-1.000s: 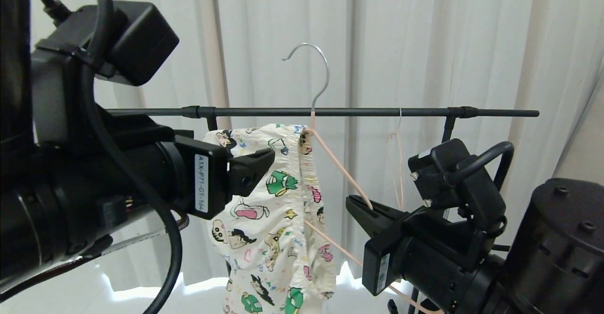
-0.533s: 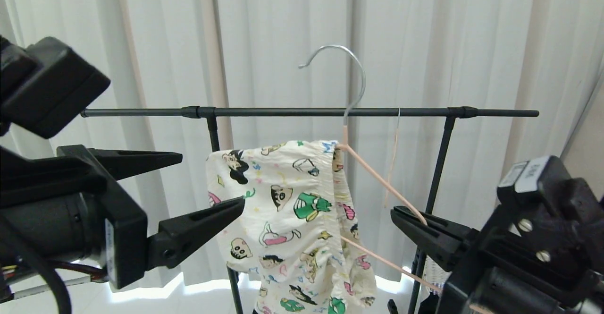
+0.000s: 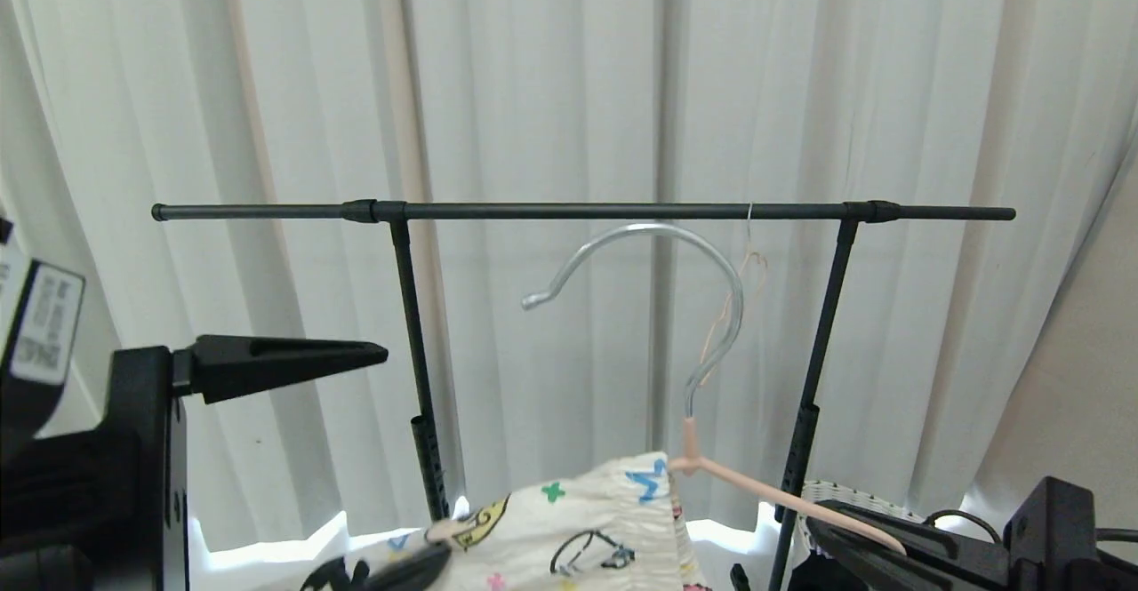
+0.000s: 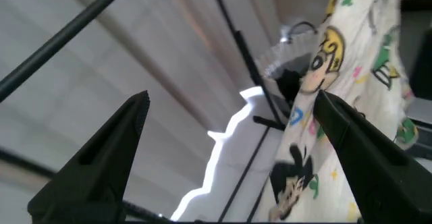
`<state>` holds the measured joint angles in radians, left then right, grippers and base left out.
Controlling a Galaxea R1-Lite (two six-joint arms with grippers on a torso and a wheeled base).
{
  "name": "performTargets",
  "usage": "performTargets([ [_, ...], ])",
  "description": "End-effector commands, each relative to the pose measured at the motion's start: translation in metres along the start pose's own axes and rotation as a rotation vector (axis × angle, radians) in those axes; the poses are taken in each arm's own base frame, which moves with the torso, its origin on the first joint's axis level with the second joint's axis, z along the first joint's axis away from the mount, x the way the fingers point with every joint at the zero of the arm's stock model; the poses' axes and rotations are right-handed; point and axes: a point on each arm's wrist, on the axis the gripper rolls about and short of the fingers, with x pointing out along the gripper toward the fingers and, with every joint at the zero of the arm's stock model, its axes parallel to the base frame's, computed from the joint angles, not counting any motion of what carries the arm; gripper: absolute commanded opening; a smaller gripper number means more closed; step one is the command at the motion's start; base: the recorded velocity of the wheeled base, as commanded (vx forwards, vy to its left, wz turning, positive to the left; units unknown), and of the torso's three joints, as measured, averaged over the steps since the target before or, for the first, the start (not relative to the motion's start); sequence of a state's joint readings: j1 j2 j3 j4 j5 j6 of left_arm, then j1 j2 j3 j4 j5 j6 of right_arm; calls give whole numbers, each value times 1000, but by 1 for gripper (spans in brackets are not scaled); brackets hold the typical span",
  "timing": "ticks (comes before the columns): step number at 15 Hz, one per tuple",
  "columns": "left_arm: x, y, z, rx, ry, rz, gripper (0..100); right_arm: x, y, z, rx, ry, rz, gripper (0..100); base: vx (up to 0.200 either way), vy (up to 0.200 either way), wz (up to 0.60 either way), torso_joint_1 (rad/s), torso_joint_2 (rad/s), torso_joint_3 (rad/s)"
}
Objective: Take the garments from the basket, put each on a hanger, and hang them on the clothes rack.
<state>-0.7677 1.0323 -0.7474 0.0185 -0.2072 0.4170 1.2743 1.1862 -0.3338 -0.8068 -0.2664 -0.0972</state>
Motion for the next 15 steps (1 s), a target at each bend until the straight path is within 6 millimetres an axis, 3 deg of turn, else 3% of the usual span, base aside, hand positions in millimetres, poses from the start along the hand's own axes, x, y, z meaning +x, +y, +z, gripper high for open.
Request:
performTargets([
  [1,6,-17,0,40,-17,-128,100,-3,1,-2,1,1,11,0,0,0,0,0,0,0],
  [8,17,-32,-3,48,3,-236,100,-3,1,-3,0,5,11,0,0,0,0,0,0,0],
  [11,31,-37,-18,-99,109,-264,100,-3,1,-2,0,1,11,0,0,0,0,0,0,0],
  [14,37,-38,-21,-158,137,-277,100,-3,1,-1,-1,-4,10,0,0,0,0,0,0,0],
  [15,38,-38,-21,-173,141,-279,0,-3,1,-1,0,-5,10,0,0,0,0,0,0,0],
])
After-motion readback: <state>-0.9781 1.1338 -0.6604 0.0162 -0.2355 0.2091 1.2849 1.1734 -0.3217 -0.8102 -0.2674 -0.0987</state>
